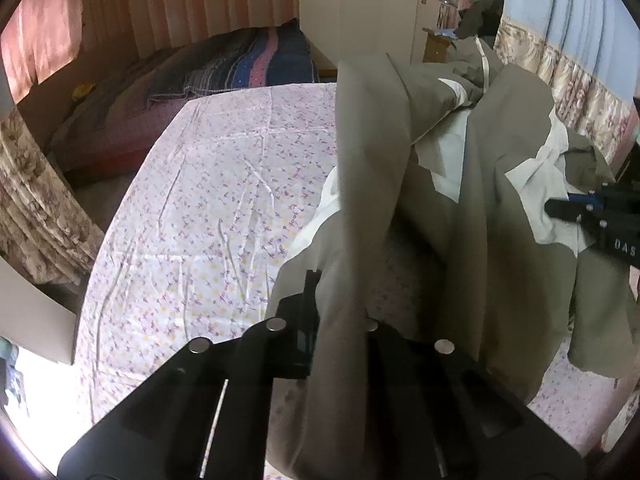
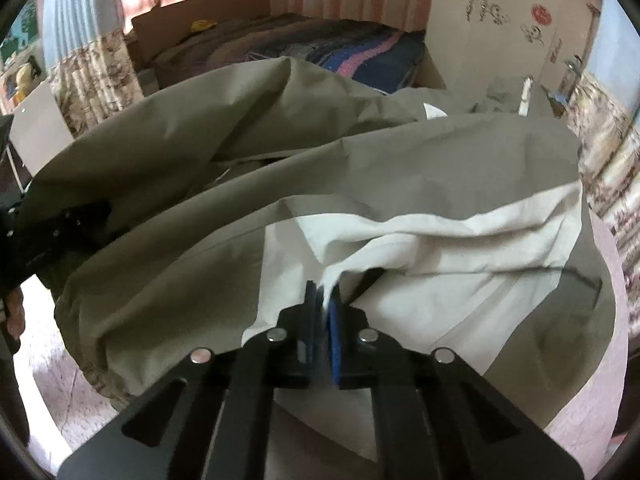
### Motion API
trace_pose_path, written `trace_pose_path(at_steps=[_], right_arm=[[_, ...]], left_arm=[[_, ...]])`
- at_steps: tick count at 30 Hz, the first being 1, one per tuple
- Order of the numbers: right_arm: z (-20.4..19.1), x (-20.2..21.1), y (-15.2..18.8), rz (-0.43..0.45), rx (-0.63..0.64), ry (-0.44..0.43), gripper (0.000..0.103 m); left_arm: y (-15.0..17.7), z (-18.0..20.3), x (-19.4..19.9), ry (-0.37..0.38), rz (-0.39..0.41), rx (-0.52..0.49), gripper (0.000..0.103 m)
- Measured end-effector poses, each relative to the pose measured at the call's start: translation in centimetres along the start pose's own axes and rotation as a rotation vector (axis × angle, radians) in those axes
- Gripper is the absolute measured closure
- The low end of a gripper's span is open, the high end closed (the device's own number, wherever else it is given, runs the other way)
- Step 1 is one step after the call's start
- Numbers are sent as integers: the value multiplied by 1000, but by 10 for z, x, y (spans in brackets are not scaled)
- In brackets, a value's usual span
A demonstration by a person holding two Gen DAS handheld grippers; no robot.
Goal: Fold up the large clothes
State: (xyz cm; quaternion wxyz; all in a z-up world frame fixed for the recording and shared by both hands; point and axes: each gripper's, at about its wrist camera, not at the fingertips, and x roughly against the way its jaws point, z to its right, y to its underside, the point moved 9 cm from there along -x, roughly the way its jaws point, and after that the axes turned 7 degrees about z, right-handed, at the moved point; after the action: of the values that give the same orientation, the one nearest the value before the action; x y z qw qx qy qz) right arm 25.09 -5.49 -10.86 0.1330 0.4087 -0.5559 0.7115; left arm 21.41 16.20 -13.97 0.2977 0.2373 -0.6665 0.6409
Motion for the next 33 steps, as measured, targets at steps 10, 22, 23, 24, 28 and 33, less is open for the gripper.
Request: trace_pose_path(at_steps=[10, 22, 23, 24, 28, 33], right_arm=[[67, 96, -33, 252, 2, 182, 102], [359, 200, 54, 147, -186, 943, 101], [382, 199, 67, 105, -197, 971, 102], [404, 194, 82, 60, -217, 980, 102], [449, 157, 138, -80, -328, 888, 100], [426, 162, 172, 3, -552, 724, 96]], left_arm=[[-6, 0, -3, -48, -11, -34, 103], [-33, -29, -5, -186, 20, 51, 103], [-36, -33, -4, -202, 25, 59, 103], [-40, -36, -3, -217, 30, 64, 103], [-43, -46, -7, -232, 24, 98, 101], [-33, -25, 3, -230, 34, 97, 36]])
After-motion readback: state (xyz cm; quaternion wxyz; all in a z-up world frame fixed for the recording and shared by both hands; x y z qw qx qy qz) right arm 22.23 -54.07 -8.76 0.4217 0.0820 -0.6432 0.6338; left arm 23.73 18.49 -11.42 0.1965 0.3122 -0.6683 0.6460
